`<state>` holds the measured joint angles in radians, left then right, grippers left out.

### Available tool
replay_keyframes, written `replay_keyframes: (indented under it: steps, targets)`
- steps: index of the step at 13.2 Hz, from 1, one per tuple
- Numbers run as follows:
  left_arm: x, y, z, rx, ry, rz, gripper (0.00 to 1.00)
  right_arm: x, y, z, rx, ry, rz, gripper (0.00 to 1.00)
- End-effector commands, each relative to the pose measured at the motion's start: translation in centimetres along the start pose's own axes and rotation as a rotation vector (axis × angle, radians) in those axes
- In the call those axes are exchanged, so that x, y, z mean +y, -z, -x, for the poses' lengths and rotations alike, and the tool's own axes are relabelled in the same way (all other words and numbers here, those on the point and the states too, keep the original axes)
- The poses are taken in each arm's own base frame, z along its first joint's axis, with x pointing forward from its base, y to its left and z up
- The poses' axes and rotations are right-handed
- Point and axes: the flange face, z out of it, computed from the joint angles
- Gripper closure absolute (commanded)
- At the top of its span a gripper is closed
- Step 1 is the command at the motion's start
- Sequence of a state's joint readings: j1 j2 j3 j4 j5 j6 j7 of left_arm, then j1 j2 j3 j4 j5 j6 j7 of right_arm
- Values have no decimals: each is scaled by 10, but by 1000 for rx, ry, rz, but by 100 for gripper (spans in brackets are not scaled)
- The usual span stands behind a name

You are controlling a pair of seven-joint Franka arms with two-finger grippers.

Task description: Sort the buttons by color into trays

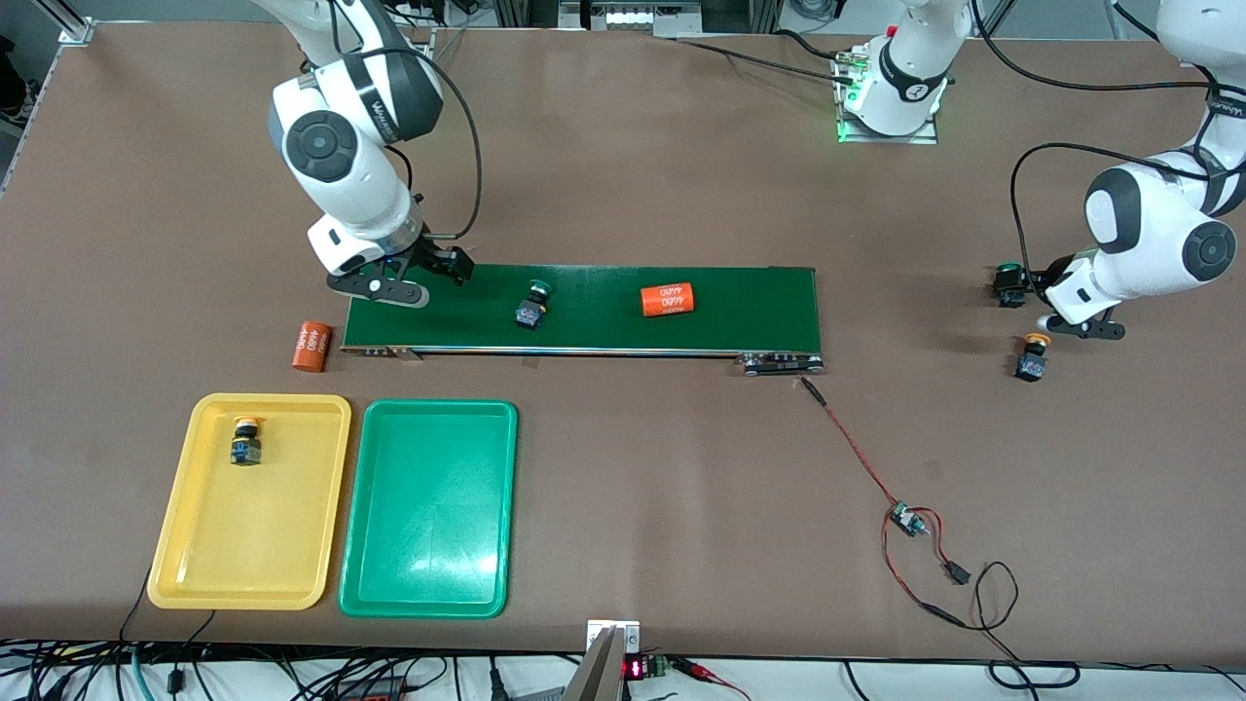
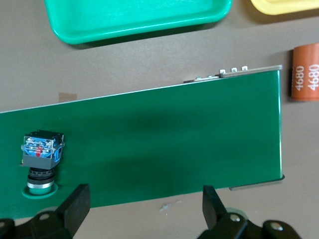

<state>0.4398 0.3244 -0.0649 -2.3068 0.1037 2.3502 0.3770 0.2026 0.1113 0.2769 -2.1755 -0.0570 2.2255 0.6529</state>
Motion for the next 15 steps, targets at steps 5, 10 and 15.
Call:
replay_keyframes:
  steps: [5,10,15]
  targets:
    - [6,-13,0,-12,-10,20,66,-16,-22,0,28,73,27,0]
    - [25,14,-5,-19,-29,5,100,-28,-27,-3,33,39,3,0]
    - [84,80,-29,77,-117,-69,100,-40,-39,-6,30,50,-13,0]
